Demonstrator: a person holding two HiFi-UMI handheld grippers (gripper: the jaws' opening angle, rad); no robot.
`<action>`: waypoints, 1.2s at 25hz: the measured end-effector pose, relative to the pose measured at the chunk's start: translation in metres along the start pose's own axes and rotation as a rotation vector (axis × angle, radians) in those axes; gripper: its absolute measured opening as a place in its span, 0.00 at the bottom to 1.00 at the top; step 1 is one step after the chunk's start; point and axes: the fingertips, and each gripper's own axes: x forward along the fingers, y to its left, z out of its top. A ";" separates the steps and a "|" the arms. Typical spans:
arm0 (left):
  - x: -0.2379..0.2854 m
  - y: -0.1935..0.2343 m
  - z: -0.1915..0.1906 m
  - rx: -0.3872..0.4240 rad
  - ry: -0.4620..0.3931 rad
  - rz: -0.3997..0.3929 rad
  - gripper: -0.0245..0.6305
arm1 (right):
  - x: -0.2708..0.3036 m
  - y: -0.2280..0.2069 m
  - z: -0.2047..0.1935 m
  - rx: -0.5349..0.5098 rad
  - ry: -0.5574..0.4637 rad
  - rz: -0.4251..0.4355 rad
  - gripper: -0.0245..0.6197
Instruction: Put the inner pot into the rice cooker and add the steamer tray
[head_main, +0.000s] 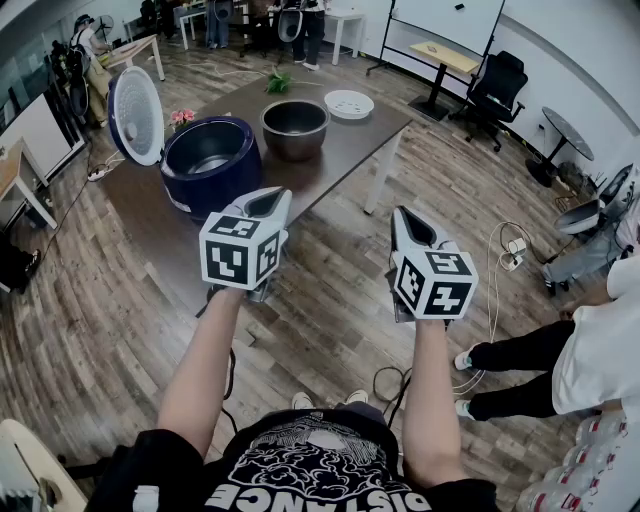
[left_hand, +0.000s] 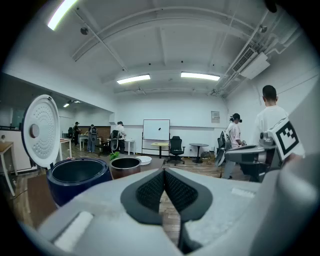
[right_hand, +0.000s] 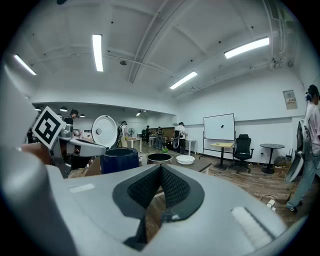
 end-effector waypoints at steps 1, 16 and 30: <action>0.000 -0.001 -0.003 -0.001 0.001 -0.003 0.04 | -0.002 0.000 -0.003 0.002 0.000 -0.003 0.04; 0.023 -0.007 -0.008 0.020 0.012 -0.020 0.04 | 0.009 -0.012 -0.012 0.021 -0.005 -0.005 0.07; 0.089 0.004 0.002 0.007 0.025 0.019 0.17 | 0.069 -0.053 -0.013 0.044 0.006 0.072 0.19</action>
